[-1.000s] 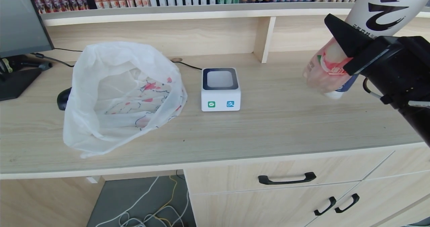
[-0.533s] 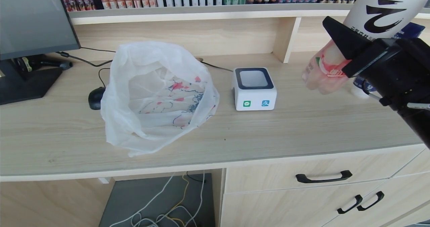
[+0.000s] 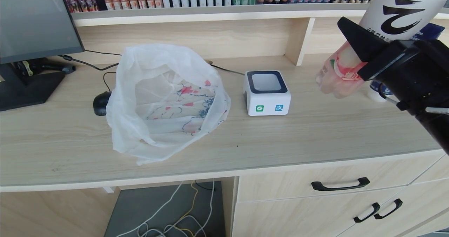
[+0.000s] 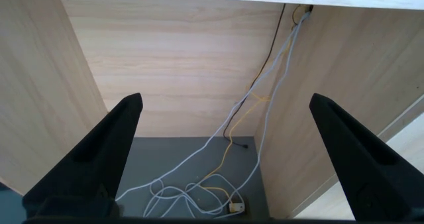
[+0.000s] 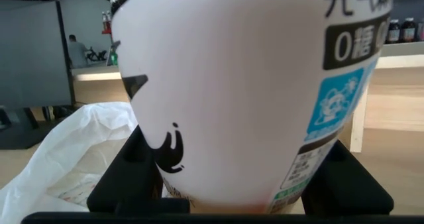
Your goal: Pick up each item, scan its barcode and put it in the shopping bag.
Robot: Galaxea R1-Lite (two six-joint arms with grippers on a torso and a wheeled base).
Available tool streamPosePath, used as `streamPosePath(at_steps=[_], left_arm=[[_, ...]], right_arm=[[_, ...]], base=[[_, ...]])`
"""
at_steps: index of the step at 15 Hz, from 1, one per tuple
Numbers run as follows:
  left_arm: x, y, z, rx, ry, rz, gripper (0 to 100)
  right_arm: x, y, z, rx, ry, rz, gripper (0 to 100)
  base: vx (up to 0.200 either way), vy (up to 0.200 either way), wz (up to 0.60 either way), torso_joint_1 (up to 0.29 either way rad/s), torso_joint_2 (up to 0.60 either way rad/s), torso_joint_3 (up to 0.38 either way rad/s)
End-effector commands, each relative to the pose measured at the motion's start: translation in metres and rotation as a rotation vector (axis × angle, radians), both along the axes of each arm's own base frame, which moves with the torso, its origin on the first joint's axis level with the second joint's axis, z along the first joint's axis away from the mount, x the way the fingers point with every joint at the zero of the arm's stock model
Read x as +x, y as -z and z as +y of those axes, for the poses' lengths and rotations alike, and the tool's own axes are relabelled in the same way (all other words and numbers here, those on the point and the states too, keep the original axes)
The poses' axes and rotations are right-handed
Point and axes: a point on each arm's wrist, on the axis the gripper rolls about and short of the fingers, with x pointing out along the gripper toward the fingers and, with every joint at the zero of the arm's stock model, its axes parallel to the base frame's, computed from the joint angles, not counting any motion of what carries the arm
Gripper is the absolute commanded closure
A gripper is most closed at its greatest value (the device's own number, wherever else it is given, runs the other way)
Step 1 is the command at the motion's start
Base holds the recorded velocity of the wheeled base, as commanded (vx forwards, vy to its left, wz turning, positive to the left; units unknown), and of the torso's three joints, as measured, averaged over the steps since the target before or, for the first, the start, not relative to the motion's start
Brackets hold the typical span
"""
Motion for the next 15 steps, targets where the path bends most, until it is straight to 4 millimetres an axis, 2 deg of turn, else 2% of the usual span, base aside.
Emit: streamPosePath(at_steps=[1,5,8,11,15], left_arm=[[0.000,0.000,0.000,0.000,0.000,0.000,0],[0.000,0.000,0.000,0.000,0.000,0.000,0],[0.000,0.000,0.000,0.000,0.000,0.002,0],[0.000,0.000,0.000,0.000,0.000,0.000,0],[0.000,0.000,0.000,0.000,0.000,0.000,0]], right_arm=[[-0.001,0.000,0.000,0.000,-0.002,-0.001,100],[-0.002,0.000,0.005,-0.011,-0.014,-0.001,100],[0.015,-0.008,0.022,-0.009,-0.038,0.017,100],[0.019,-0.002,0.036,-0.004,-0.088,0.065,100],[0.049,-0.043,0.056,0.145,-0.158,-0.001,100]], base=[[0.000,0.000,0.00,0.000,0.00,0.000],[0.000,0.000,0.00,0.000,0.00,0.000],[0.000,0.000,0.00,0.000,0.00,0.000],[0.000,0.000,0.00,0.000,0.00,0.000],[0.000,0.000,0.00,0.000,0.00,0.000]])
